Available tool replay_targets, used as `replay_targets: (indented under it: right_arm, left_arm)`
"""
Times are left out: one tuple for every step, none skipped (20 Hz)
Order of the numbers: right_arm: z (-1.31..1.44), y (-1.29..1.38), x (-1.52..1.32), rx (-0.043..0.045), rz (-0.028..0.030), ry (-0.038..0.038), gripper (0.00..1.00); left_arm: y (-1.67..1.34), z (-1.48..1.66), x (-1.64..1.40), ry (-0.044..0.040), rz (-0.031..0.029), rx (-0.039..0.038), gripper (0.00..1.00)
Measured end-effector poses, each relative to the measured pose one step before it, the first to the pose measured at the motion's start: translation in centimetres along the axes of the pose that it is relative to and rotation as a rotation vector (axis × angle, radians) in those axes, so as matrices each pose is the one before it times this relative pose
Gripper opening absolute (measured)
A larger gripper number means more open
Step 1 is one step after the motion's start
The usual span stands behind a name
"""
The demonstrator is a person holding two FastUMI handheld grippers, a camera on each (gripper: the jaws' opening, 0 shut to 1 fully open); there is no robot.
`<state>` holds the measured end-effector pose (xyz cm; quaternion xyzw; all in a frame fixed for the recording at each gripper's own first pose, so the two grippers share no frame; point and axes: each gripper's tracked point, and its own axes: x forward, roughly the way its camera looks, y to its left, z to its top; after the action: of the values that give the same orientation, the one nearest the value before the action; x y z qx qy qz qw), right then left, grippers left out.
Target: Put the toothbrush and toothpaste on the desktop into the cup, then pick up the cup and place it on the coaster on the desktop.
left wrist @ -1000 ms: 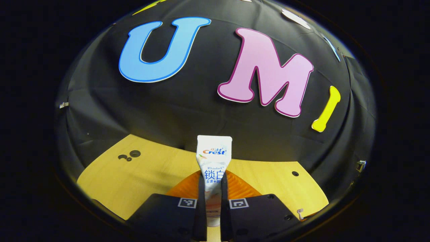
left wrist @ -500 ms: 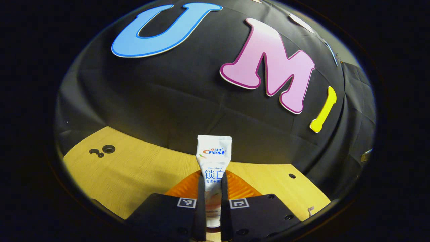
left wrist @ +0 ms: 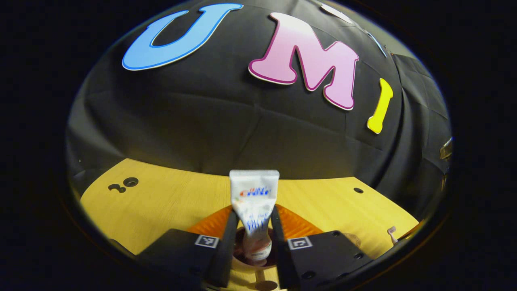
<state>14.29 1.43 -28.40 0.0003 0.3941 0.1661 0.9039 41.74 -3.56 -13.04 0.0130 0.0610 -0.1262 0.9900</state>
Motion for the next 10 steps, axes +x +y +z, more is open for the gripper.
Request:
replay_targets:
  right_arm:
    - [0.55, 0.408, 0.246, 0.00903, 0.00756, -0.01603, 0.07]
    - [0.77, 0.577, 0.207, 0.01105, 0.00973, -0.02085, 0.07]
    - [0.786, 0.512, 0.278, 0.00838, 0.00898, -0.02038, 0.07]
    - [1.101, 0.607, -0.308, 0.00796, 0.01123, -0.02535, 0.07]
    - [1.043, 0.7, 0.51, 0.00335, 0.0114, -0.02655, 0.07]
    - [0.975, 0.586, 0.436, -0.0005, 0.00929, -0.02335, 0.07]
    - [0.987, 0.621, 0.502, -0.00097, 0.01153, -0.02366, 0.07]
    - [0.968, 0.713, 0.52, 0.00135, 0.01477, -0.02497, 0.07]
    - [1.03, 0.726, 0.578, 0.00368, 0.01468, -0.0272, 0.07]
    - [1.106, 0.716, 0.707, 0.00473, 0.01456, -0.0286, 0.07]
  left_arm:
    - [0.026, 0.101, -0.326, -0.00394, 0.00633, 0.00081, 0.72]
    - [-0.128, 0.374, -0.868, -0.00908, 0.0018, -0.00415, 0.69]
    - [-0.168, 0.281, -0.773, -0.01179, 0.00205, -0.00396, 0.79]
    - [0.234, 0.398, -1.368, -0.01669, 0.01675, -0.00228, 0.87]
    - [-0.133, 0.581, -1.158, -0.01565, 0.01226, -0.00508, 0.98]
    - [-0.032, 0.43, -1.287, -0.01326, 0.00849, -0.00773, 0.98]
    - [-0.075, 0.059, -1.389, -0.00828, 0.00761, -0.00886, 0.97]
    - [0.092, -0.022, -1.329, -0.00472, 0.0119, -0.01126, 0.98]
    - [0.188, -0.122, -1.265, -0.00132, 0.01529, -0.01461, 0.97]
    - [0.146, -0.191, -1.184, 0.00114, 0.01056, -0.01872, 0.97]
